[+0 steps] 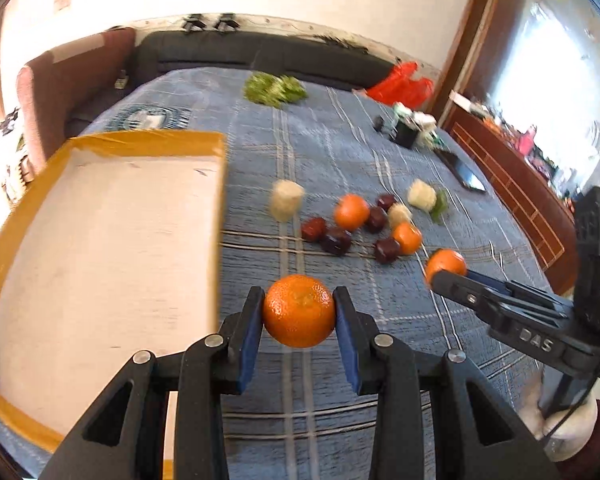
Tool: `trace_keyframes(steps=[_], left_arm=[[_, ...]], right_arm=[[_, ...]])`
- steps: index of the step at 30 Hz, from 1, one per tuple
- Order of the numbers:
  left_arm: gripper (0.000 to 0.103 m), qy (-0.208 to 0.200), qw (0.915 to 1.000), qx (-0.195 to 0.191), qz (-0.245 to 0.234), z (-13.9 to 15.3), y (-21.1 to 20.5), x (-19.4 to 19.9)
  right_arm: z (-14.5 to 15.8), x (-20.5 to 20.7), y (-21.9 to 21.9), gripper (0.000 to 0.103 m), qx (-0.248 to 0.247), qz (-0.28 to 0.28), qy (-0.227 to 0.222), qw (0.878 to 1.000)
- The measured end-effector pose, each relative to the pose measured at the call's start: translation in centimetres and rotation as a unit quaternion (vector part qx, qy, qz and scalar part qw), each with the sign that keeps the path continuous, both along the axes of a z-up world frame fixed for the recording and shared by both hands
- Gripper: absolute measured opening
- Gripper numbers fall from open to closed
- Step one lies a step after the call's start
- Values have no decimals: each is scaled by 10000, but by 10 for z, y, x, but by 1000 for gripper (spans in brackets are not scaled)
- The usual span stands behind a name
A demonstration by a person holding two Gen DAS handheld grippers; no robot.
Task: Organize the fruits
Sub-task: 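Carry both oranges over the yellow tray and open both tools to drop them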
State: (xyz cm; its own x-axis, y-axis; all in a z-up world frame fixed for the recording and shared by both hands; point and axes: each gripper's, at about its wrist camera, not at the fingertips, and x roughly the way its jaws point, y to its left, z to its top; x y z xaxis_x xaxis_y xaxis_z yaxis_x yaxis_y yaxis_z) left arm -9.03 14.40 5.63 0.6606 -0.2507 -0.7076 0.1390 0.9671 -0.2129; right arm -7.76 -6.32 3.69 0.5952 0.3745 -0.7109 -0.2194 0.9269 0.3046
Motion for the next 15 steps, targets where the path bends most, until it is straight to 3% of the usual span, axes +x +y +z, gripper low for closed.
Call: trace_keyframes(steps=[8,15], left_arm=[[34,-219,9953,177,923,14,68,-12],[34,-125,9821,496,1813,4,128,-18]], right_arm=[[30,-10,77,41,118,886,-179,9958],[22,-7,159,41,137,1784,34,9839]])
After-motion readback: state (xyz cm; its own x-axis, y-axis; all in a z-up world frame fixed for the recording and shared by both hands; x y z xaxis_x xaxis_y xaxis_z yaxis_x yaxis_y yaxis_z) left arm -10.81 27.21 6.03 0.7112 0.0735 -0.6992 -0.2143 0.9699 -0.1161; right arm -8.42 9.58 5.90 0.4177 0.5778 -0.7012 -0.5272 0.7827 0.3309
